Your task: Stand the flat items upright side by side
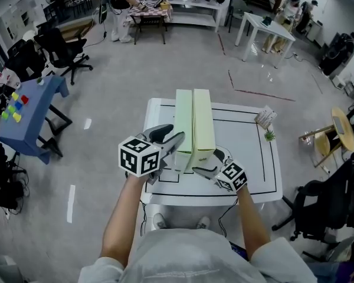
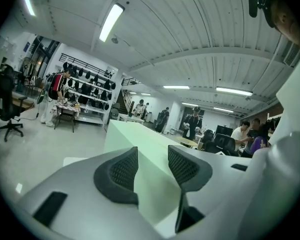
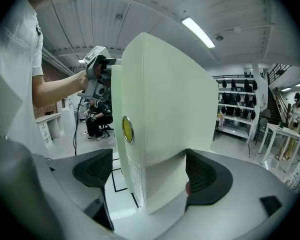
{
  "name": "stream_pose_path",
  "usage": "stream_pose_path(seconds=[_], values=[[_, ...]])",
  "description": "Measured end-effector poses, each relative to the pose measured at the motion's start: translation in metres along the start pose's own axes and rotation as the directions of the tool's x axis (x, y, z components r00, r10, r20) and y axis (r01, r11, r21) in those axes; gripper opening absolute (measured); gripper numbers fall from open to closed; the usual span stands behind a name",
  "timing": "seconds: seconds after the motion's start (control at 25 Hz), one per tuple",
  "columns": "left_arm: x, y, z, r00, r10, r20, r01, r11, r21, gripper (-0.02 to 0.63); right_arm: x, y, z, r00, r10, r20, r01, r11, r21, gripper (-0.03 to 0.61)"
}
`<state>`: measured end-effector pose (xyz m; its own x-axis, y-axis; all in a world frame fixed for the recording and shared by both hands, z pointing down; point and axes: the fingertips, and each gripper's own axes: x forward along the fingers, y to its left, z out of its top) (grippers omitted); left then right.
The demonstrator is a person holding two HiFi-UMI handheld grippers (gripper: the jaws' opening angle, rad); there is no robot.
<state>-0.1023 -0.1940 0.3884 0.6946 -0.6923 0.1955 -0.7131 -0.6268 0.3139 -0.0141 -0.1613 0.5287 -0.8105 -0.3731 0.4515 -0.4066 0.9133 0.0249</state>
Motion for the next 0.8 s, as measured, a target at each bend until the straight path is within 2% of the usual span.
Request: stream_pose_path(seconds=[0.28,0.4,0.48,0.56,0.64,0.72,0.8], values=[[-0.005,0.005,0.0,0.999,0.04,0.009,-0.04,0.999,-0.007,0.193,-0.012,0.0,0.003,1.0,0.019,-0.006,-0.019,1.0,-0.017,0.446],[-0.008,0.007,0.001,0.998,0.053,0.02,-0.053,0.999,-0.002,0.193,-0.033,-0.006,0.027,0.993,0.031,0.112,-0.039,0.997,0.07,0.445],[-0.012,0.009,0.002,0.998,0.053,0.041,-0.052,0.999,-0.01,0.193,-0.054,-0.015,0.05,0.977,0.017,0.211,-0.046,0.99,0.131,0.445],[-0.018,0.011,0.007,0.996,0.049,0.078,-0.048,0.999,-0.017,0.193,-0.081,-0.032,0.075,0.952,-0.029,0.305,-0.031,0.981,0.189,0.445],[-0.026,0.016,0.016,0.99,0.062,0.124,-0.064,0.998,0.008,0.193,-0.11,-0.054,0.1,0.917,-0.104,0.385,0.005,0.968,0.249,0.432],[-0.034,0.025,0.025,0.982,0.113,0.151,-0.127,0.988,0.087,0.193,-0.134,-0.075,0.12,0.89,-0.195,0.413,0.086,0.96,0.267,0.364],[-0.041,0.033,0.033,0.97,0.183,0.162,-0.211,0.961,0.178,0.192,-0.152,-0.089,0.136,0.869,-0.288,0.402,0.205,0.95,0.236,0.264]])
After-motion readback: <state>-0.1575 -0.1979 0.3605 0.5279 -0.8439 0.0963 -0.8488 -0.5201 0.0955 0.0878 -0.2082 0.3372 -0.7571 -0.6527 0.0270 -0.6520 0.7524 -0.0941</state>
